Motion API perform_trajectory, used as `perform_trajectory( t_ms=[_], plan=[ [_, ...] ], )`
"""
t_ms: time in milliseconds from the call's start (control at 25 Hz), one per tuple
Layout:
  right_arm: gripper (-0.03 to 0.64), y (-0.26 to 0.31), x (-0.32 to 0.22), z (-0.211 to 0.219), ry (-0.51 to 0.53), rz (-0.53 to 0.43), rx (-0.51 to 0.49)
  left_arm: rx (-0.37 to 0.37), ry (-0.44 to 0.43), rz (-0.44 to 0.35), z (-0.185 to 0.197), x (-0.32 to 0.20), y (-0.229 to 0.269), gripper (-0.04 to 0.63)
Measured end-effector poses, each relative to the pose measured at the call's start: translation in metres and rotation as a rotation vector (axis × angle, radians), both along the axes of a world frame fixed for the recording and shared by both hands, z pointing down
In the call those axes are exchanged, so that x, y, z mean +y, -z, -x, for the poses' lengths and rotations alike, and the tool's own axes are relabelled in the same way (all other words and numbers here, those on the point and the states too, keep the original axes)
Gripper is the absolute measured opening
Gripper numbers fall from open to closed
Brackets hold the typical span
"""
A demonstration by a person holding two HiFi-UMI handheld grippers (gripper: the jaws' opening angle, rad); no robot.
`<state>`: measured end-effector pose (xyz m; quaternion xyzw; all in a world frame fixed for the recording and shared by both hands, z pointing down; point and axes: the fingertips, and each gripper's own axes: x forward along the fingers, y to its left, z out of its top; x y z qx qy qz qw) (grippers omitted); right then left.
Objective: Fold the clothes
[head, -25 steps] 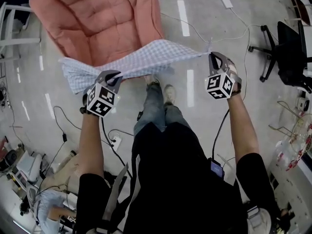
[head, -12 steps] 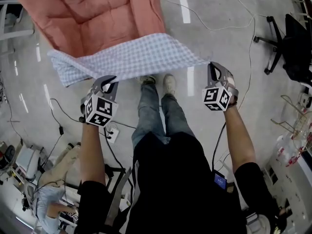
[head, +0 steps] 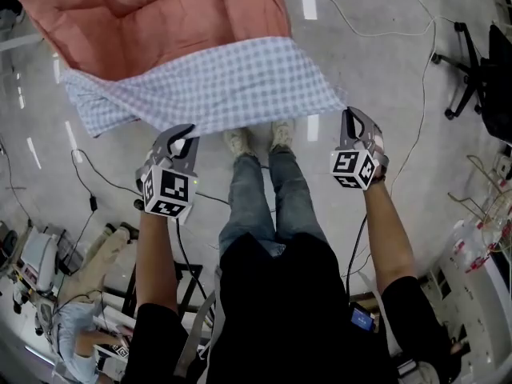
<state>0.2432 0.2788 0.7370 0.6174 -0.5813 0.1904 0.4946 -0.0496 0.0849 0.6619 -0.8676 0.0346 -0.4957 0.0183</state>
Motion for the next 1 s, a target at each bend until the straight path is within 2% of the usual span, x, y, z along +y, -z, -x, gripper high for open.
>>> perform_trajectory(
  t_ms=[160, 280, 480, 800, 1000],
  plan=[
    [0.013, -0.027, 0.003, 0.013, -0.014, 0.044, -0.015, -0.007, 0.018, -0.003, 0.01, -0.001, -0.022, 0.039],
    [0.121, -0.046, 0.015, 0.021, -0.03, 0.101, -0.083, -0.012, 0.028, 0.025, 0.012, 0.006, -0.036, 0.098],
    [0.124, -0.044, 0.019, 0.025, -0.038, 0.1, -0.105, -0.002, 0.025, 0.054, 0.009, 0.01, -0.043, 0.16],
    [0.126, 0.008, -0.015, 0.02, -0.065, 0.005, -0.098, 0.03, 0.06, 0.1, 0.006, 0.005, -0.018, 0.23],
    [0.126, 0.086, -0.044, 0.008, -0.034, -0.061, -0.094, 0.031, 0.105, 0.079, 0.005, -0.011, 0.046, 0.241]
  ],
)
